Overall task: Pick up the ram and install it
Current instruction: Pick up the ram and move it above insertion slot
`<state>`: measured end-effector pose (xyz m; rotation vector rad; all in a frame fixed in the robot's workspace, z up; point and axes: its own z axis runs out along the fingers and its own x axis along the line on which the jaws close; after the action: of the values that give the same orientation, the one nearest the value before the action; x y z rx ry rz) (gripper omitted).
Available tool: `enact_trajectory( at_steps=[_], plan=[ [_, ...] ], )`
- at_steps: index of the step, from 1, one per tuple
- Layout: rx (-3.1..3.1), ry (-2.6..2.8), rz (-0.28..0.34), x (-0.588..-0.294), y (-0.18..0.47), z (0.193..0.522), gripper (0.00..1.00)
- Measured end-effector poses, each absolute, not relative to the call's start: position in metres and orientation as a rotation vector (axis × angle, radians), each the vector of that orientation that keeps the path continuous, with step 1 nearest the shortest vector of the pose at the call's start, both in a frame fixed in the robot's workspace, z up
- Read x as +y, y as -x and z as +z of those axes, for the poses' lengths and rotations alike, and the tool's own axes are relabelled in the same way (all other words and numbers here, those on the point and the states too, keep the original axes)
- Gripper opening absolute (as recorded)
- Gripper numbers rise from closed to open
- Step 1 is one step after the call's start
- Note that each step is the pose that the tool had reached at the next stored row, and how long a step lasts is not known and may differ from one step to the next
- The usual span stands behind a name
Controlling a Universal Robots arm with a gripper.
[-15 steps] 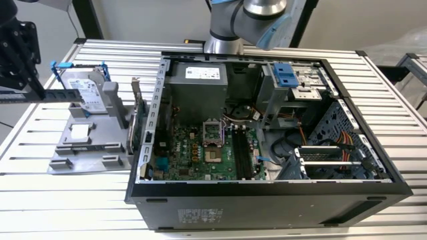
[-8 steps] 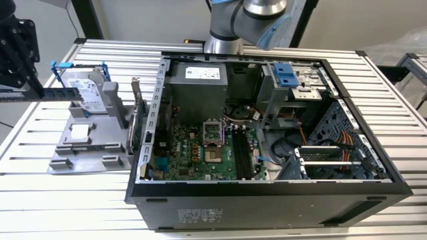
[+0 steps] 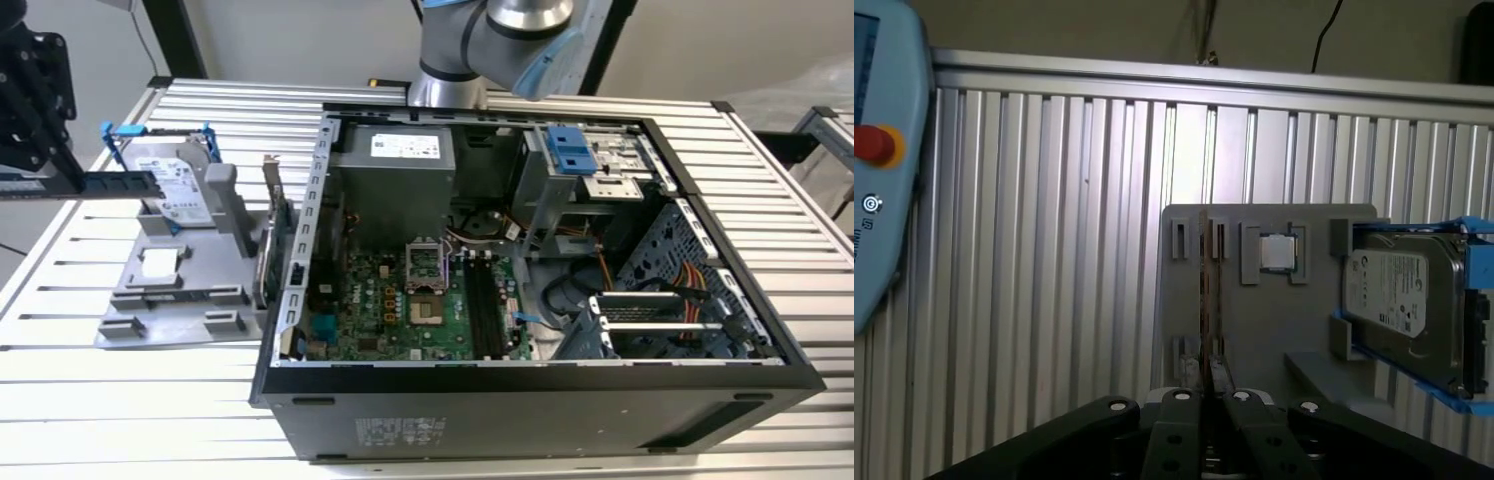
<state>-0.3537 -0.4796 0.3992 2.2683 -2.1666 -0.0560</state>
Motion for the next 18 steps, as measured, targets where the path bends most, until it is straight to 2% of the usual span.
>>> enact_trajectory(
  at_steps=[18],
  plan=[
    [-2.167, -2.268, -0.056, -0.4796, 0.3537, 0.4092, 0.0]
  ],
)
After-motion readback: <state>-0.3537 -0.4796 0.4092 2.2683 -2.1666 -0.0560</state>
